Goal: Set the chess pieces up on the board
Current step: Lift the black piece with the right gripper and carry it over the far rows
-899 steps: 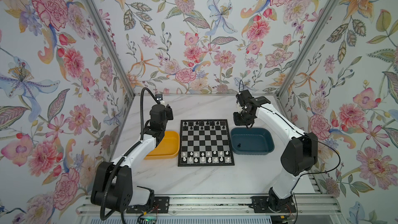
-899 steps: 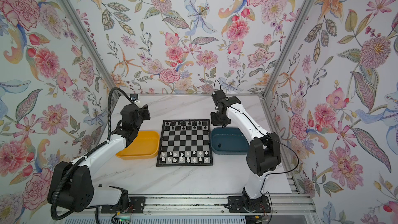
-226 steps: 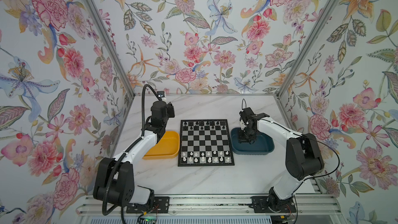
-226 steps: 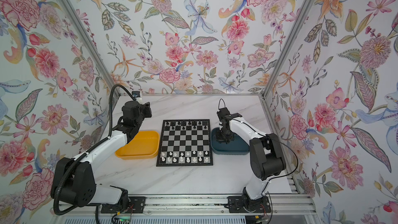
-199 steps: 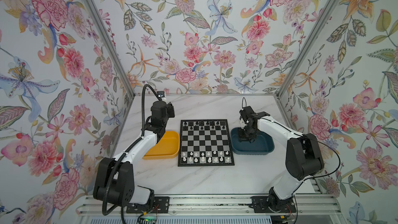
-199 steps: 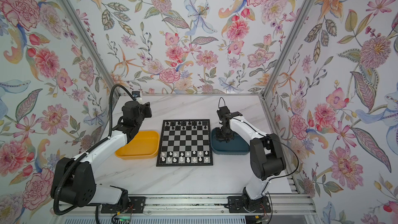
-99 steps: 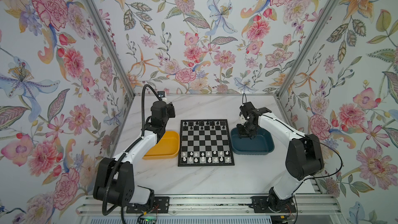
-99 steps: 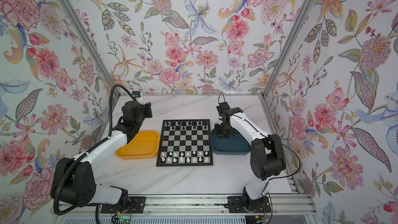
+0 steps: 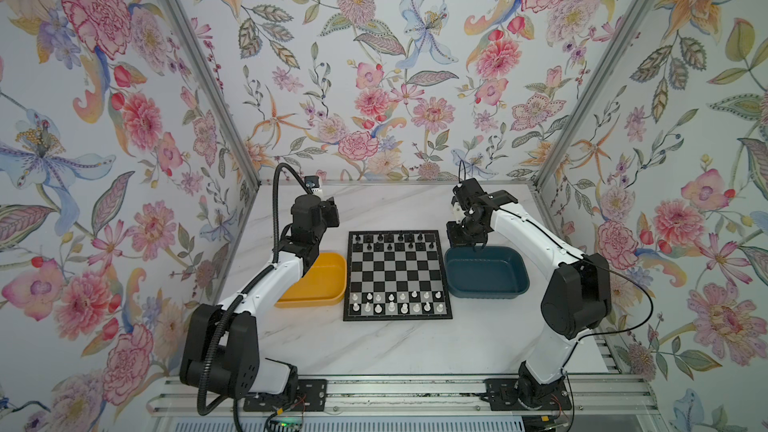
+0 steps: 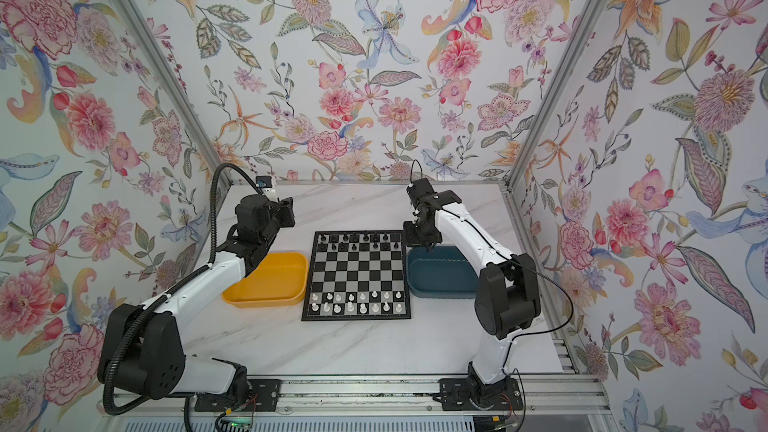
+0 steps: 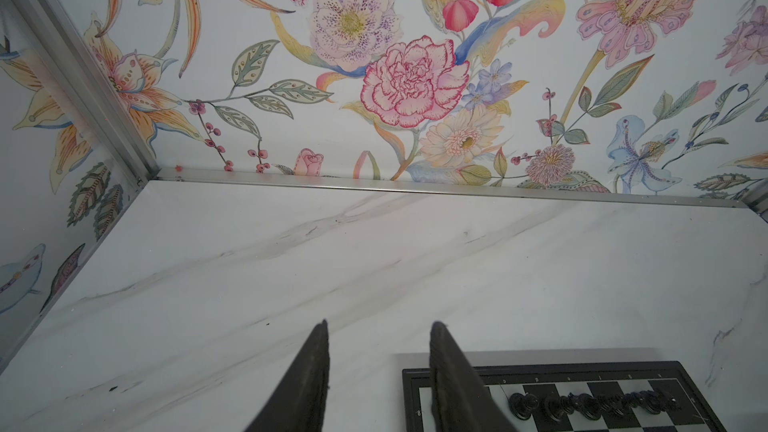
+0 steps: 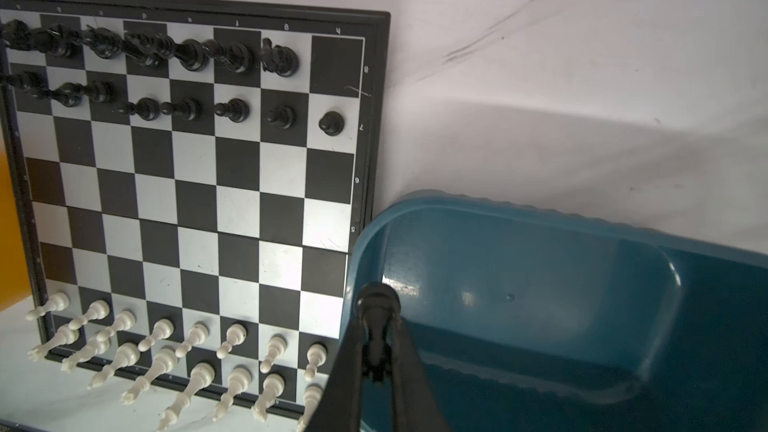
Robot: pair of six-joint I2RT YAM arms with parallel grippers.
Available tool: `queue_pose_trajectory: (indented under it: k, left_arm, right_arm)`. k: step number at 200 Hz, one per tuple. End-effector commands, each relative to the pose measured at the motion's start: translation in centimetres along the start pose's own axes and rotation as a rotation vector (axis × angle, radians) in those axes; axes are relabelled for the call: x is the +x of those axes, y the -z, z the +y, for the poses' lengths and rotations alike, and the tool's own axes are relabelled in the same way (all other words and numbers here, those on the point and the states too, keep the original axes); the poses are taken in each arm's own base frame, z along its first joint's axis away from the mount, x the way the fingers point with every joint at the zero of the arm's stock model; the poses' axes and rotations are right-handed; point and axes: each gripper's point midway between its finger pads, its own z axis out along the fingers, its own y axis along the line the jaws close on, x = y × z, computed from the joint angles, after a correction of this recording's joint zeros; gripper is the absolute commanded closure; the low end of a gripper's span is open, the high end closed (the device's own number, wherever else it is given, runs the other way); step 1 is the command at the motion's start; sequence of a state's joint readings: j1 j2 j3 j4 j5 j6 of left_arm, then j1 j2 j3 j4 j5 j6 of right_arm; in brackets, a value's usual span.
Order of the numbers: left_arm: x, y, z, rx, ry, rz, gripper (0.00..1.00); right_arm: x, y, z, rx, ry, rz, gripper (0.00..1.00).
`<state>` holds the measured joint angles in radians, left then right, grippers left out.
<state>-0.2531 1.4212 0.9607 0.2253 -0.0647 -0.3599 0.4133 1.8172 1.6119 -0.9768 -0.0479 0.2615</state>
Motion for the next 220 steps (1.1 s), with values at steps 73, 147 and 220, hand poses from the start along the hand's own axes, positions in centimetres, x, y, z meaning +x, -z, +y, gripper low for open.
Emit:
queue_pose_trajectory:
  k: [73,147,220]
  left_arm:
    - [0.1,-0.3,0.4,-0.004,0.006,0.008,0.58]
    - [0.5,-0.5,0.8,-0.023,-0.006,0.019,0.58]
    - [0.7,-0.6,1.0,-0.038,-0.018,0.026,0.58]
  right_arm:
    - [-5.3,-3.2,1.8,0.008,0.069,-0.003,0.93]
    - [-7.3,-6.3,2.2,0.02,0.089,0.038,0.92]
    - [-7.2,-8.9,2.4,0.013,0.095,0.096,0.92]
